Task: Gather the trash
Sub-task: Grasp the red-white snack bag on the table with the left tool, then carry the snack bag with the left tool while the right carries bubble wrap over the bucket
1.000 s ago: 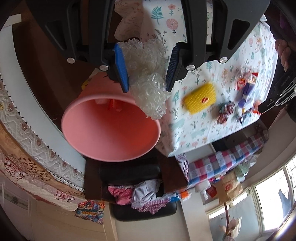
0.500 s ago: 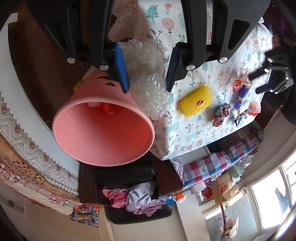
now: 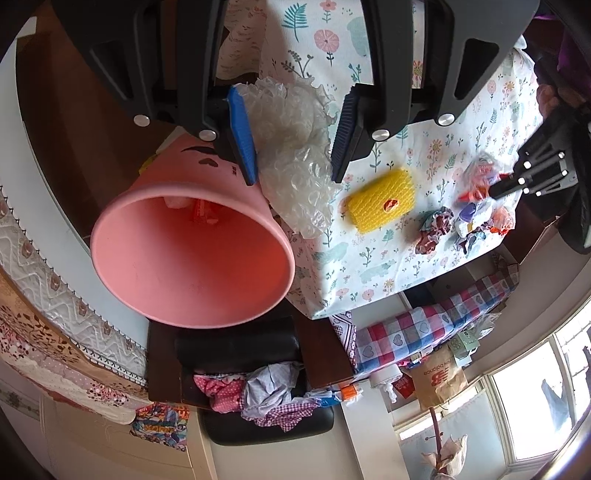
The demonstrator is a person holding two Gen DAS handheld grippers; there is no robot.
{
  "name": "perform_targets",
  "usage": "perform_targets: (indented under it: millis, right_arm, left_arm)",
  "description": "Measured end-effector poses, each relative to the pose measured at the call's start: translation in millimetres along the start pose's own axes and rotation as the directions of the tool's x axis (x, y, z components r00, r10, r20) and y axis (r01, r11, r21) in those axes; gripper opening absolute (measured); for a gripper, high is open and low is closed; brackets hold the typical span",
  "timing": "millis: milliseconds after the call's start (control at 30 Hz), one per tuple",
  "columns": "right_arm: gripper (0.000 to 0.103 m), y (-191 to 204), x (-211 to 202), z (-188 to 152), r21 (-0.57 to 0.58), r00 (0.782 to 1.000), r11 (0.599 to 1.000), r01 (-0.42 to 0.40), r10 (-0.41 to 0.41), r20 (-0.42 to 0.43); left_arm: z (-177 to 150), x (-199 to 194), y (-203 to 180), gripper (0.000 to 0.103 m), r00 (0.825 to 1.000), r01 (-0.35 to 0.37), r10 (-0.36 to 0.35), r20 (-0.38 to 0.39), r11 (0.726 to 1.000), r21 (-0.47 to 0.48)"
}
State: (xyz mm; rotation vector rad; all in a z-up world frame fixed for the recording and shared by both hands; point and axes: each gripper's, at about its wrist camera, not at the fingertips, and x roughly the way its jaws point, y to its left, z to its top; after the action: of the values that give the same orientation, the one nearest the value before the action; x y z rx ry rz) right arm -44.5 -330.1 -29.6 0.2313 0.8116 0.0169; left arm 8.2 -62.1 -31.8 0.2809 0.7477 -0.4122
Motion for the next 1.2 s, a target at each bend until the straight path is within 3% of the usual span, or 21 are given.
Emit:
perform_targets:
  millis: [133, 233, 367, 500, 733, 900, 1200]
  right_arm:
    - [0.041, -1, -4, 5, 0.003, 1.000, 1.000, -0.012, 0.012, 0.019]
    - [0.041, 1, -8, 6, -0.011, 0.999, 0.999, -0.031, 0.031, 0.033]
    - [0.041, 6, -7, 5, -0.038, 0.998, 0.998, -0.046, 0.048, 0.038]
    - [0.041, 6, -4, 7, -0.030, 0.998, 0.998, -0.057, 0.058, 0.031]
    - [0.041, -1, -1, 20, -0.024, 0.997, 1.000, 0.000, 0.002, 0.072]
    - [0.041, -17, 8, 37, 0.010, 0.992, 0.998, 0.064, -0.065, 0.112]
    - [0.041, -59, 19, 58, 0.090, 0.980, 0.988, 0.129, -0.141, 0.143]
  left_arm:
    - [17, -11, -2, 0.000, 0.998, 0.028, -0.027, 0.056, 0.999, -0.028]
    - [19, -19, 2, 0.005, 0.996, 0.082, -0.082, 0.044, 0.996, -0.017]
    - [13, -22, 6, 0.001, 0.999, 0.023, -0.024, 0.033, 1.000, 0.015]
    - [16, -23, 5, 0.000, 0.998, 0.024, -0.023, 0.063, 1.000, -0.014]
    - [55, -24, -27, 0.000, 0.978, 0.129, -0.129, 0.165, 0.992, 0.008]
    - [91, -6, -65, 0.000, 0.959, 0.187, -0.186, 0.212, 0.982, 0.016]
    - [138, 67, -119, 0.000, 0.966, 0.218, -0.201, 0.165, 0.971, -0.096]
